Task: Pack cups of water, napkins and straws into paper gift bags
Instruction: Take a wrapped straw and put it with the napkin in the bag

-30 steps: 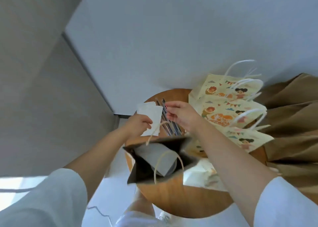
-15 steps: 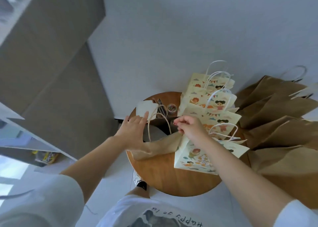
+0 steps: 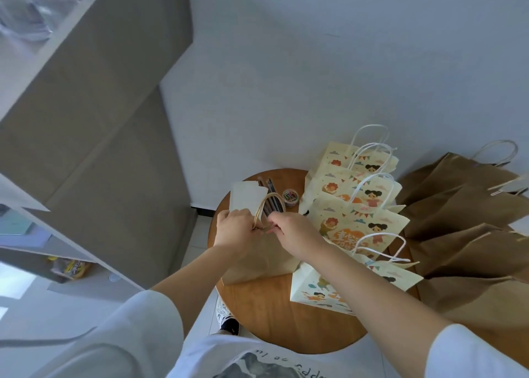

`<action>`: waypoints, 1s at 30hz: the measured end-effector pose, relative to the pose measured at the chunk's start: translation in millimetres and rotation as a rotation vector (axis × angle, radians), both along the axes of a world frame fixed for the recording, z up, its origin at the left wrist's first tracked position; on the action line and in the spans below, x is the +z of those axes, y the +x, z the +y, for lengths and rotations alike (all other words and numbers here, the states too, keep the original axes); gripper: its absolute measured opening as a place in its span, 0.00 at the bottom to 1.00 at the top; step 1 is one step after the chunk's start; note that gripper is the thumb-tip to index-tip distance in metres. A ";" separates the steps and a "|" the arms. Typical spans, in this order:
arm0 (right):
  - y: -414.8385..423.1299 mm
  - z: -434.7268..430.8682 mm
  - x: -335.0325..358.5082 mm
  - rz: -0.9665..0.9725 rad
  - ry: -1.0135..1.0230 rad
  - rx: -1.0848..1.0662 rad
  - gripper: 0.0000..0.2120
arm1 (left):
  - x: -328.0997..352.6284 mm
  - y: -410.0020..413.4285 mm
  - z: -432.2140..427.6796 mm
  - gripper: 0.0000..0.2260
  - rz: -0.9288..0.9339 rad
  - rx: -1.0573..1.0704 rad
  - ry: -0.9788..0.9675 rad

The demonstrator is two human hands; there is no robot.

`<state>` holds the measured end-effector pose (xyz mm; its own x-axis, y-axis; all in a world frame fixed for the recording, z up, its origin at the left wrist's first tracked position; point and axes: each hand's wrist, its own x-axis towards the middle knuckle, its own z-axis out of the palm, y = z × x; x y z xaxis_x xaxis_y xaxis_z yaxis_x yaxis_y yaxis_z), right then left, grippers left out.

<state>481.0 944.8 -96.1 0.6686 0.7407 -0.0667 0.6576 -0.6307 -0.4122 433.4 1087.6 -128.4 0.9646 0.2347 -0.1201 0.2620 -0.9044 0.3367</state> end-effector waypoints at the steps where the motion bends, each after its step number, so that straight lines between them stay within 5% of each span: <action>1: 2.8 3.3 0.4 -0.020 -0.021 0.023 0.08 | -1.8 1.4 1.1 0.11 0.012 0.003 0.000; 8: 18.4 17.4 3.3 -0.049 -0.154 0.128 0.14 | -3.1 7.8 4.5 0.12 0.042 -0.050 -0.029; 30: 24.8 20.9 2.3 -0.062 -0.090 0.170 0.14 | -8.2 14.2 9.7 0.12 0.058 -0.074 -0.087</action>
